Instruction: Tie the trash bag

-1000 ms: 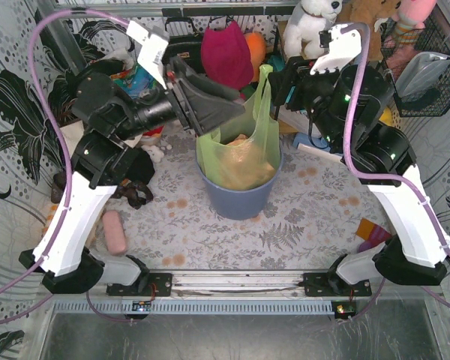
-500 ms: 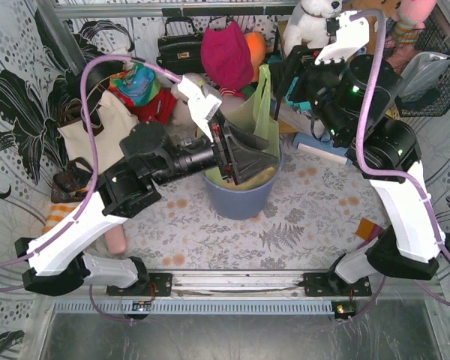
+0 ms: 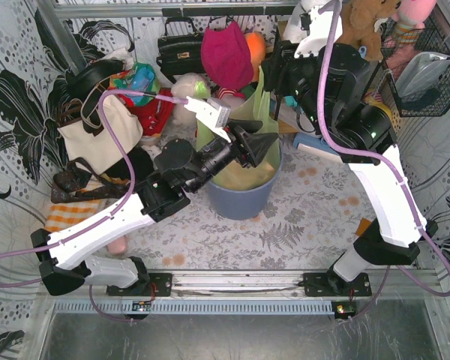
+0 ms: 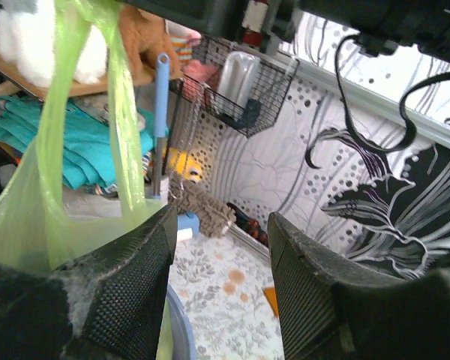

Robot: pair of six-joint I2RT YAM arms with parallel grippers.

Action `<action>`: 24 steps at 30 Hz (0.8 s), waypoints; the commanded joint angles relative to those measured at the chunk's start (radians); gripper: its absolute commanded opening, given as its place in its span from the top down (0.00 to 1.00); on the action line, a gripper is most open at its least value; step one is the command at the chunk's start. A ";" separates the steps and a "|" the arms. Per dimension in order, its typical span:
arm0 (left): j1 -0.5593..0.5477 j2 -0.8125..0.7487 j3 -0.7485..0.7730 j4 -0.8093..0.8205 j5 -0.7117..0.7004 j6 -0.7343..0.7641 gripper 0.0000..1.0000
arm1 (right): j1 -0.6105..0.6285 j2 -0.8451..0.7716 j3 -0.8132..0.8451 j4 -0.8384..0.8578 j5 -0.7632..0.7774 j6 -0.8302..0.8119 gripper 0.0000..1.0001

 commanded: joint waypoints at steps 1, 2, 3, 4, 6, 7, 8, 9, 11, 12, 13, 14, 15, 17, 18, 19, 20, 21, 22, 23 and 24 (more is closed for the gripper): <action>-0.006 -0.011 -0.049 0.235 -0.123 0.043 0.41 | -0.018 0.003 0.035 -0.009 -0.036 0.005 0.55; -0.006 -0.010 -0.055 0.253 -0.126 0.049 0.41 | -0.021 0.005 0.035 -0.011 -0.039 0.007 0.56; -0.006 -0.007 -0.056 0.259 -0.129 0.053 0.41 | -0.023 0.006 0.033 -0.011 -0.042 0.008 0.57; -0.006 -0.003 -0.053 0.261 -0.132 0.058 0.41 | -0.026 0.008 0.033 -0.012 -0.041 0.010 0.59; -0.005 0.005 -0.044 0.262 -0.134 0.067 0.41 | -0.029 0.011 0.035 -0.015 -0.068 0.011 0.59; -0.006 0.009 -0.040 0.262 -0.135 0.072 0.41 | -0.030 0.011 0.035 -0.016 -0.076 0.014 0.58; -0.006 0.013 -0.037 0.263 -0.137 0.077 0.41 | -0.030 0.011 0.035 -0.016 -0.084 0.015 0.58; -0.005 0.015 -0.036 0.268 -0.137 0.081 0.41 | -0.030 0.011 0.035 -0.016 -0.091 0.020 0.57; -0.004 0.019 -0.035 0.273 -0.139 0.088 0.41 | -0.030 0.009 0.036 -0.018 -0.106 0.029 0.57; -0.004 0.022 -0.034 0.275 -0.140 0.095 0.41 | -0.030 0.010 0.035 -0.020 -0.113 0.032 0.57; -0.004 0.025 -0.034 0.277 -0.140 0.098 0.41 | -0.030 0.008 0.035 -0.020 -0.120 0.037 0.59; -0.005 0.028 -0.033 0.278 -0.141 0.103 0.41 | -0.030 0.008 0.035 -0.021 -0.126 0.039 0.60; -0.005 0.031 -0.031 0.277 -0.141 0.105 0.41 | -0.030 0.008 0.035 -0.021 -0.130 0.041 0.62; -0.003 0.033 -0.030 0.278 -0.142 0.109 0.42 | -0.030 0.007 0.035 -0.023 -0.133 0.042 0.67; -0.003 0.035 -0.030 0.279 -0.143 0.110 0.42 | -0.030 0.007 0.035 -0.023 -0.135 0.042 0.71; -0.003 0.036 -0.029 0.280 -0.146 0.110 0.42 | -0.030 0.006 0.035 -0.024 -0.137 0.043 0.75; -0.003 0.035 -0.031 0.281 -0.147 0.110 0.42 | -0.030 0.005 0.035 -0.022 -0.140 0.045 0.79; -0.003 0.035 -0.033 0.286 -0.147 0.110 0.42 | -0.030 0.003 0.035 -0.023 -0.145 0.043 0.85; -0.002 0.035 -0.037 0.292 -0.147 0.110 0.42 | -0.030 0.000 0.036 -0.022 -0.150 0.047 0.93; -0.001 0.035 -0.040 0.299 -0.154 0.110 0.42 | -0.030 -0.003 0.035 -0.022 -0.156 0.052 0.98; -0.002 0.035 -0.044 0.309 -0.161 0.110 0.42 | -0.030 -0.009 0.031 -0.020 -0.162 0.056 1.00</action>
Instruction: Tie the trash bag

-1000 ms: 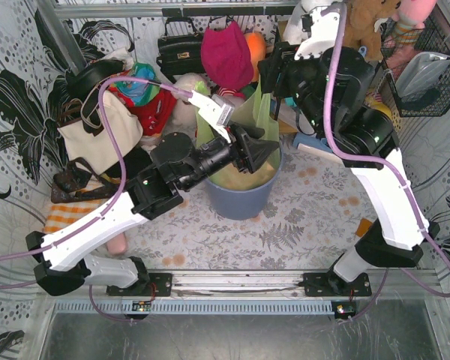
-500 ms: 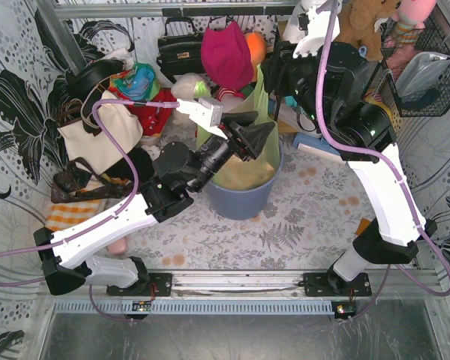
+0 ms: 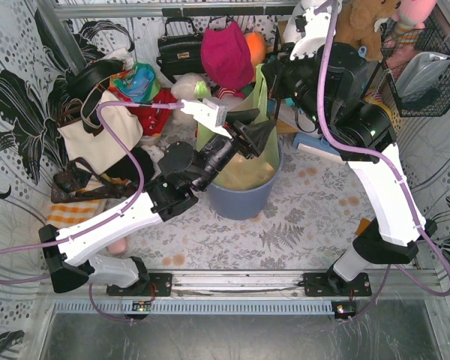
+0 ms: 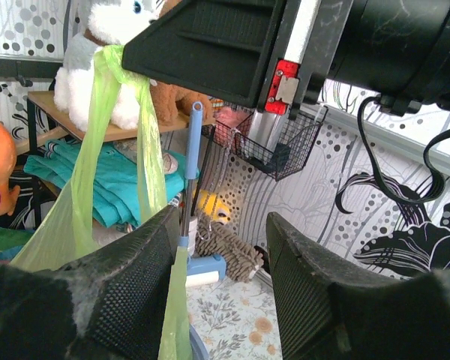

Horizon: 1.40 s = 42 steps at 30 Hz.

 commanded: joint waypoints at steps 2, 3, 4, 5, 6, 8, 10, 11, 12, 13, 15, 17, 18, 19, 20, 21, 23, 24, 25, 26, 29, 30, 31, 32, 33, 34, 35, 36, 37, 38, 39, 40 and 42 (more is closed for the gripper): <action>-0.002 0.000 -0.004 0.116 -0.056 0.024 0.41 | -0.004 -0.036 0.010 0.018 -0.046 0.029 1.00; 0.000 0.001 -0.010 0.131 -0.065 0.027 0.41 | -0.004 -0.054 -0.003 0.024 -0.059 0.035 1.00; 0.003 0.006 -0.011 0.143 -0.070 0.030 0.41 | -0.004 -0.068 -0.015 0.033 -0.073 0.041 1.00; 0.005 0.012 -0.008 0.152 -0.075 0.034 0.42 | -0.004 -0.082 -0.034 0.037 -0.087 0.049 1.00; 0.008 0.020 -0.004 0.159 -0.081 0.040 0.43 | -0.004 -0.096 -0.047 0.039 -0.098 0.054 1.00; 0.013 0.034 0.002 0.177 -0.084 0.050 0.43 | -0.004 -0.119 -0.064 0.033 -0.113 0.066 1.00; 0.018 0.047 0.000 0.209 -0.079 0.062 0.43 | -0.004 -0.142 -0.089 0.031 -0.128 0.076 1.00; 0.018 0.054 0.001 0.225 -0.073 0.073 0.42 | -0.004 -0.154 -0.103 0.032 -0.135 0.082 1.00; 0.021 0.061 0.001 0.241 -0.060 0.088 0.41 | -0.004 -0.164 -0.116 0.032 -0.145 0.087 1.00; 0.022 0.069 0.002 0.253 -0.051 0.108 0.41 | -0.004 -0.170 -0.123 0.031 -0.156 0.091 1.00; 0.027 0.079 -0.009 0.293 -0.029 0.139 0.39 | -0.004 -0.176 -0.124 0.022 -0.177 0.094 1.00; 0.032 0.080 -0.036 0.358 0.000 0.168 0.37 | -0.004 -0.180 -0.125 0.013 -0.190 0.096 1.00; 0.039 0.080 -0.044 0.381 0.009 0.172 0.37 | -0.004 -0.183 -0.128 0.011 -0.195 0.097 1.00; 0.048 0.081 -0.047 0.396 0.021 0.170 0.36 | -0.004 -0.188 -0.135 0.011 -0.198 0.097 1.00; 0.060 0.082 -0.047 0.406 0.031 0.165 0.36 | -0.004 -0.193 -0.141 0.012 -0.199 0.097 1.00; 0.071 0.083 -0.048 0.415 0.038 0.159 0.35 | -0.004 -0.198 -0.147 0.013 -0.201 0.097 1.00; 0.096 0.080 -0.052 0.430 0.071 0.142 0.35 | -0.005 -0.208 -0.160 0.011 -0.203 0.097 1.00; 0.109 0.077 -0.056 0.440 0.094 0.134 0.35 | -0.004 -0.214 -0.168 0.011 -0.205 0.096 1.00; 0.126 0.075 -0.062 0.449 0.125 0.125 0.35 | -0.004 -0.218 -0.174 0.011 -0.207 0.095 1.00; 0.139 0.072 -0.064 0.456 0.158 0.113 0.35 | -0.004 -0.224 -0.180 0.009 -0.209 0.094 1.00; 0.178 0.073 -0.056 0.465 0.276 0.070 0.34 | -0.004 -0.238 -0.199 0.011 -0.221 0.090 1.00; 0.186 0.076 -0.047 0.459 0.311 0.060 0.34 | -0.004 -0.241 -0.206 0.010 -0.222 0.090 1.00; 0.191 0.085 -0.034 0.449 0.341 0.055 0.34 | -0.004 -0.244 -0.212 0.010 -0.225 0.089 1.00; 0.193 0.093 -0.020 0.436 0.365 0.054 0.34 | -0.004 -0.246 -0.215 0.010 -0.226 0.088 1.00; 0.193 0.100 -0.006 0.422 0.385 0.055 0.35 | -0.004 -0.248 -0.218 0.011 -0.229 0.086 1.00; 0.193 0.110 0.009 0.412 0.400 0.056 0.35 | -0.004 -0.250 -0.219 0.010 -0.232 0.085 1.00; 0.193 0.115 0.016 0.408 0.415 0.055 0.35 | -0.005 -0.251 -0.221 0.011 -0.232 0.084 1.00; 0.193 0.118 0.020 0.405 0.429 0.055 0.35 | -0.004 -0.252 -0.222 0.011 -0.232 0.083 1.00; 0.194 0.120 0.025 0.402 0.446 0.055 0.35 | -0.004 -0.254 -0.223 0.011 -0.229 0.083 1.00; 0.194 0.121 0.030 0.398 0.464 0.054 0.34 | -0.004 -0.255 -0.224 0.013 -0.226 0.082 1.00; 0.193 0.122 0.035 0.395 0.481 0.054 0.34 | -0.004 -0.257 -0.224 0.014 -0.224 0.082 1.00; 0.194 0.123 0.041 0.392 0.497 0.054 0.34 | -0.004 -0.257 -0.225 0.016 -0.222 0.079 1.00; 0.194 0.129 0.055 0.379 0.509 0.054 0.34 | -0.004 -0.257 -0.221 0.017 -0.223 0.076 1.00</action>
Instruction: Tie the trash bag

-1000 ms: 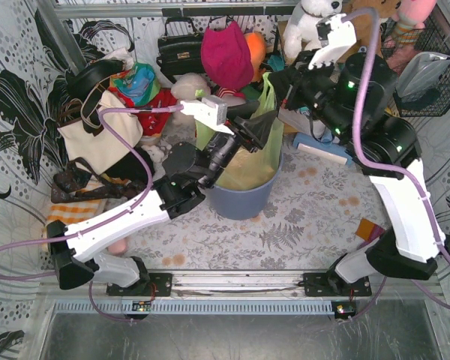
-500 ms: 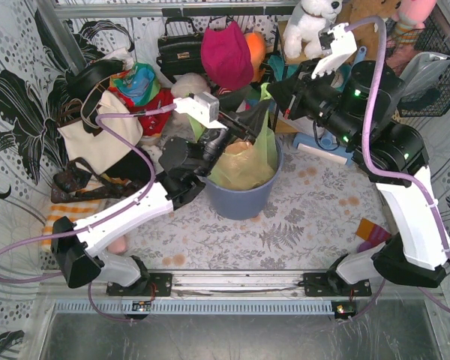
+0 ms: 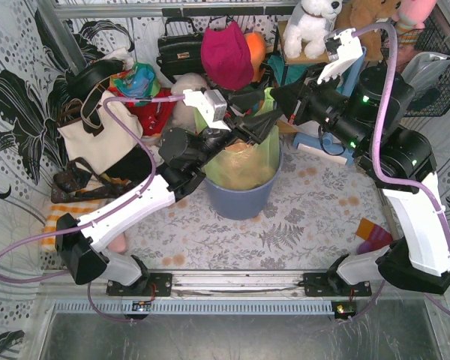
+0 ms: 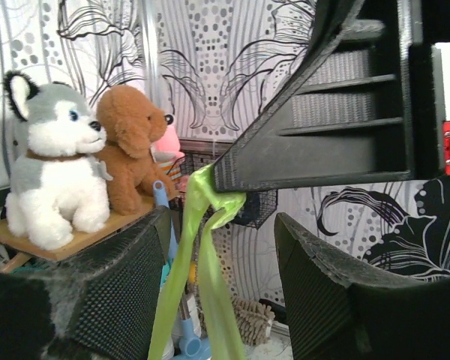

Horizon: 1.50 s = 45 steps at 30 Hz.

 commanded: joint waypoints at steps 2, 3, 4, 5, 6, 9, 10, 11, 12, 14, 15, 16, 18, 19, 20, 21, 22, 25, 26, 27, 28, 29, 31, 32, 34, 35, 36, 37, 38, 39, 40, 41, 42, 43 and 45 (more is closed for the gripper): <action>0.001 0.007 0.061 0.006 0.077 -0.008 0.34 | -0.003 -0.018 0.000 0.022 -0.009 -0.001 1.00; 0.001 0.005 0.062 0.008 0.073 -0.007 0.34 | -0.004 -0.018 -0.001 0.022 -0.009 -0.002 1.00; 0.001 0.005 0.063 0.009 0.066 -0.007 0.35 | -0.004 -0.018 -0.001 0.021 -0.010 -0.003 1.00; 0.001 0.006 0.067 0.006 0.059 -0.011 0.36 | -0.003 -0.018 -0.001 0.020 -0.009 -0.004 1.00; 0.001 0.009 0.076 -0.003 0.054 -0.015 0.38 | -0.003 -0.018 0.000 0.020 -0.009 -0.004 1.00; 0.002 0.015 0.092 -0.018 0.062 -0.014 0.43 | -0.003 -0.019 0.001 0.022 -0.009 -0.004 1.00; 0.001 0.015 0.090 -0.016 0.063 -0.015 0.44 | -0.003 -0.020 0.001 0.021 -0.009 -0.003 1.00; 0.001 0.014 0.090 -0.014 0.063 -0.014 0.45 | -0.003 -0.021 -0.001 0.021 -0.006 -0.001 1.00; 0.001 0.013 0.091 -0.016 0.064 -0.015 0.46 | -0.003 -0.022 -0.001 0.021 -0.005 -0.002 1.00; 0.001 0.009 0.091 -0.022 0.062 -0.010 0.51 | -0.003 -0.025 -0.004 0.023 0.002 -0.004 1.00; 0.001 0.007 0.090 -0.026 0.063 -0.007 0.52 | -0.004 -0.026 -0.006 0.024 0.001 -0.004 1.00; 0.001 0.004 0.089 -0.032 0.059 -0.004 0.54 | -0.004 -0.027 -0.006 0.024 0.001 -0.004 1.00; 0.001 -0.002 0.087 -0.039 0.055 0.002 0.56 | -0.003 -0.029 -0.011 0.026 0.002 -0.004 1.00; 0.001 -0.004 0.087 -0.043 0.054 0.005 0.58 | -0.004 -0.030 -0.013 0.028 0.002 -0.003 1.00; 0.001 -0.007 0.085 -0.048 0.051 0.006 0.61 | -0.004 -0.031 -0.017 0.031 0.002 -0.002 1.00; 0.001 -0.011 0.084 -0.050 0.047 0.006 0.63 | -0.003 -0.033 -0.019 0.032 0.002 -0.003 1.00; 0.001 -0.015 0.083 -0.052 0.049 0.006 0.65 | -0.003 -0.035 -0.022 0.035 0.002 -0.001 1.00; 0.001 -0.019 0.086 -0.061 0.057 0.010 0.69 | -0.003 -0.039 -0.029 0.038 0.002 0.001 1.00; 0.001 -0.018 0.090 -0.068 0.059 0.012 0.70 | -0.003 -0.039 -0.029 0.039 0.001 0.002 1.00; 0.002 -0.018 0.094 -0.072 0.060 0.012 0.71 | -0.003 -0.039 -0.028 0.039 -0.002 0.001 1.00; 0.001 -0.016 0.096 -0.071 0.064 0.012 0.73 | -0.003 -0.039 -0.029 0.039 -0.004 0.002 1.00; 0.001 -0.015 0.099 -0.074 0.067 0.012 0.74 | -0.003 -0.038 -0.029 0.039 -0.007 0.003 1.00; 0.001 -0.012 0.110 -0.081 0.073 0.013 0.78 | -0.003 -0.037 -0.030 0.039 -0.011 0.002 1.00; 0.001 -0.012 0.113 -0.082 0.077 0.014 0.80 | -0.003 -0.037 -0.032 0.039 -0.014 0.002 1.00; 0.001 -0.010 0.120 -0.089 0.083 0.014 0.86 | -0.003 -0.037 -0.032 0.040 -0.018 0.004 1.00; 0.001 -0.010 0.122 -0.091 0.085 0.015 0.90 | -0.003 -0.037 -0.032 0.043 -0.018 0.003 1.00; 0.001 -0.011 0.124 -0.093 0.085 0.015 0.93 | -0.003 -0.038 -0.032 0.043 -0.018 0.001 1.00; 0.001 -0.013 0.123 -0.095 0.084 0.014 0.94 | -0.004 -0.039 -0.031 0.044 -0.017 -0.001 1.00; 0.001 -0.015 0.122 -0.094 0.089 0.014 0.95 | -0.004 -0.040 -0.032 0.046 -0.016 -0.001 1.00; 0.001 -0.019 0.120 -0.097 0.098 0.017 0.96 | -0.004 -0.040 -0.030 0.050 -0.015 -0.002 1.00; 0.001 -0.023 0.117 -0.098 0.106 0.020 0.97 | -0.003 -0.040 -0.029 0.056 -0.015 -0.005 1.00; 0.001 -0.026 0.113 -0.098 0.119 0.021 0.97 | -0.003 -0.038 -0.025 0.062 -0.014 -0.008 1.00; 0.001 -0.031 0.108 -0.102 0.134 0.024 0.98 | -0.005 -0.034 -0.015 0.069 -0.013 -0.013 0.96; 0.001 -0.034 0.105 -0.107 0.149 0.027 0.98 | -0.004 -0.028 -0.001 0.075 -0.013 -0.019 0.90; 0.001 -0.043 0.093 -0.113 0.195 0.035 0.99 | -0.003 -0.013 0.020 0.095 -0.027 -0.034 0.83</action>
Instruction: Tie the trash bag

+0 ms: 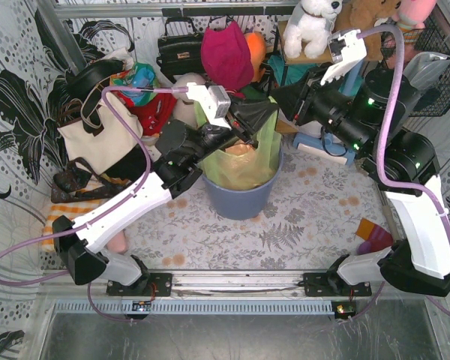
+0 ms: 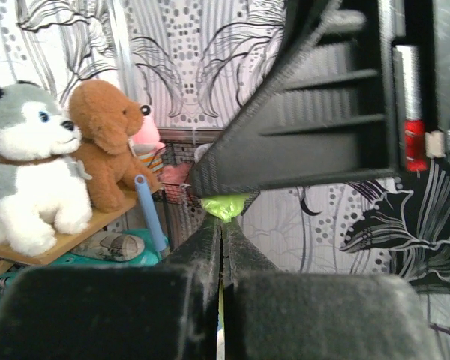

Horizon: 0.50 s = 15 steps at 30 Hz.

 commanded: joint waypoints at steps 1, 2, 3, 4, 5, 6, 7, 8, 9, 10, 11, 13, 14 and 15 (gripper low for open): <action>0.000 -0.050 0.001 0.022 0.119 0.031 0.99 | -0.003 0.022 0.056 0.088 -0.029 -0.033 0.81; 0.000 -0.054 -0.006 0.022 0.145 0.035 1.00 | -0.003 0.036 0.073 0.090 -0.039 -0.041 0.79; 0.000 -0.058 -0.011 0.019 0.167 0.038 1.00 | -0.003 0.058 0.099 0.088 -0.052 -0.048 0.77; 0.000 -0.062 -0.014 0.013 0.187 0.039 1.00 | -0.003 0.080 0.126 0.079 -0.072 -0.054 0.76; 0.000 -0.064 -0.014 0.005 0.212 0.042 1.00 | -0.003 0.104 0.159 0.067 -0.090 -0.060 0.74; 0.000 -0.066 -0.013 -0.006 0.226 0.045 1.00 | -0.004 0.129 0.190 0.058 -0.112 -0.068 0.73; 0.000 -0.068 -0.011 -0.015 0.242 0.048 1.00 | -0.005 0.150 0.217 0.048 -0.136 -0.079 0.71; 0.000 -0.070 -0.012 -0.021 0.260 0.047 1.00 | -0.006 0.178 0.245 0.037 -0.166 -0.088 0.69; 0.000 -0.071 -0.009 -0.030 0.275 0.048 1.00 | -0.014 0.197 0.278 0.031 -0.205 -0.102 0.66; 0.000 -0.074 -0.009 -0.037 0.284 0.050 1.00 | -0.022 0.213 0.301 0.026 -0.254 -0.114 0.64; 0.001 -0.075 -0.009 -0.042 0.300 0.048 1.00 | -0.030 0.229 0.321 0.023 -0.305 -0.123 0.61; 0.000 -0.079 -0.010 -0.060 0.321 0.048 1.00 | -0.043 0.253 0.349 0.024 -0.412 -0.141 0.56; 0.001 -0.082 -0.012 -0.065 0.333 0.048 1.00 | -0.047 0.263 0.357 0.028 -0.463 -0.152 0.54; 0.000 -0.085 -0.011 -0.076 0.342 0.048 1.00 | -0.050 0.270 0.361 0.033 -0.518 -0.163 0.51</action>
